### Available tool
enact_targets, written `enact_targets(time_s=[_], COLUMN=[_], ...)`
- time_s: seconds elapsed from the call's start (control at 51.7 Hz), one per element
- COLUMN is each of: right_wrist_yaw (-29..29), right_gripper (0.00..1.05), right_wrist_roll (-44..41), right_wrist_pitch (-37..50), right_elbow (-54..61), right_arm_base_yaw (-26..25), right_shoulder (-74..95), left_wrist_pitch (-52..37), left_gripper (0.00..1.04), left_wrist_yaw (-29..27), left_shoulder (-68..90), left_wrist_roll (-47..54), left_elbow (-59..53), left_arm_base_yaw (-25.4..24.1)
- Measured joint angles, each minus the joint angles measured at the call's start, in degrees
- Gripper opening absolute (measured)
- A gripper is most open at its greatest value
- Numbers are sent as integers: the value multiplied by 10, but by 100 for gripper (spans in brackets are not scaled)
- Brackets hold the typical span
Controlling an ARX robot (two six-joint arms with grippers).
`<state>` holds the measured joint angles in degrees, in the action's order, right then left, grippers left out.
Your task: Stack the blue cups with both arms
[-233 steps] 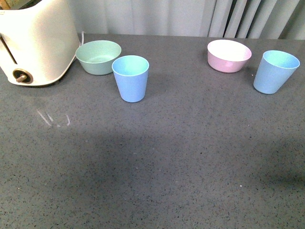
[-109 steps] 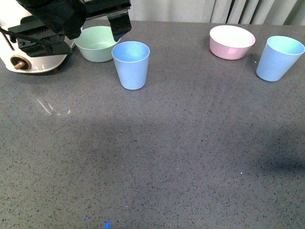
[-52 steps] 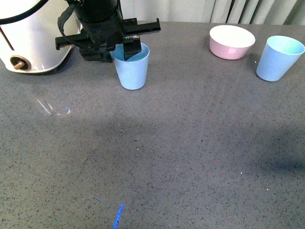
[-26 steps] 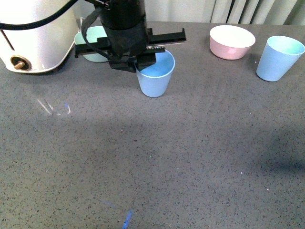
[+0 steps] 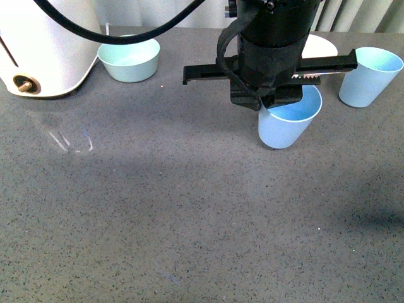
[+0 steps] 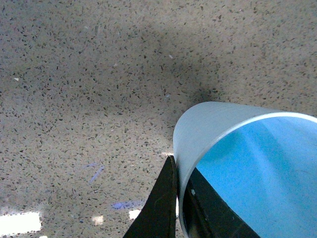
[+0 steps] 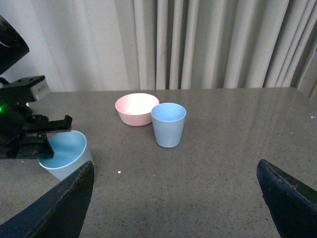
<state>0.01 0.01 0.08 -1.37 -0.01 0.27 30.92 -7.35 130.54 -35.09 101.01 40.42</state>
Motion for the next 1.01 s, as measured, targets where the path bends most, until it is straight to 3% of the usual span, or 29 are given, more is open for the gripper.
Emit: enact_targets(time_s=[0.31,0.619,0.813,1.006], right_wrist_yaw=[0,0,0,0], right_gripper=[96,96,96,96], right_wrist_roll=[0,0,0,0], right_wrist_pitch=[0,0,0,0], right_elbow=[0,0,0,0], right_arm_base_yaw=[0,0,0,0], right_shoulder=[0,0,0,0], left_wrist_pitch=[15,-5,-68,-167], left_gripper=[2,59,97,96], left_wrist_yaw=[-15,-7,-22,-51], left_shoulder=[18,17,-48,-177], left_wrist_roll=[1,0,13,38], left_elbow=[10,12,-48,-181], left_arm_base_yaw=[0,0,-6,-43])
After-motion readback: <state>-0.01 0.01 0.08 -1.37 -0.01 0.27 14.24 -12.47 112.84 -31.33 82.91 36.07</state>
